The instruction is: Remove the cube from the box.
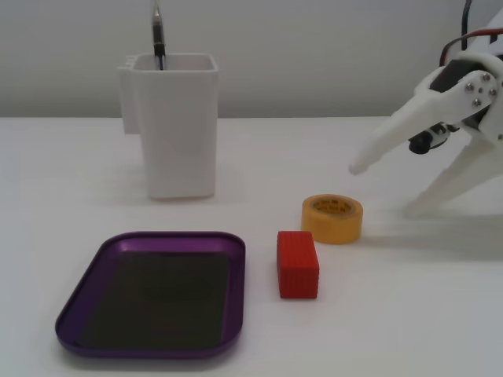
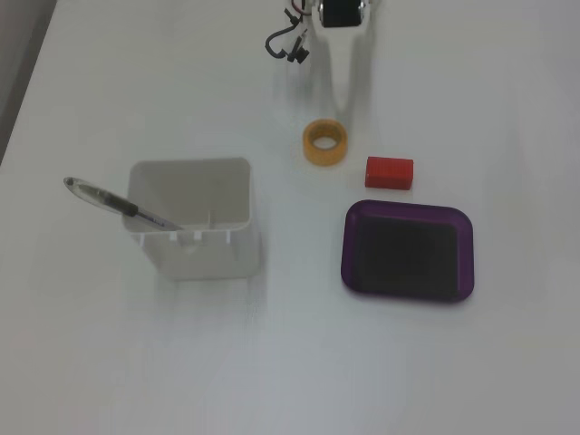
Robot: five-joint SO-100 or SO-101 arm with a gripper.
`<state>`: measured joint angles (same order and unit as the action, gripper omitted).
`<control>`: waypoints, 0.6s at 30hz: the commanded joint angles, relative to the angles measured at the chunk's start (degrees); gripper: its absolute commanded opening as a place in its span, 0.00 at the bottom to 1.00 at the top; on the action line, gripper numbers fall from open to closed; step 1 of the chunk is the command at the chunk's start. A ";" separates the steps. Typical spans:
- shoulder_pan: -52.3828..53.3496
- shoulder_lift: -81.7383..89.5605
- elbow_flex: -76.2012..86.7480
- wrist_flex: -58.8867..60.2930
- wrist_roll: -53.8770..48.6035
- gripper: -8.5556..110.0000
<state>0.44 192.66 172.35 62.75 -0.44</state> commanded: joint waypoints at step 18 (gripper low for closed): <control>0.18 4.13 3.78 0.09 -0.18 0.10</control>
<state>0.62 192.66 175.69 63.02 -0.44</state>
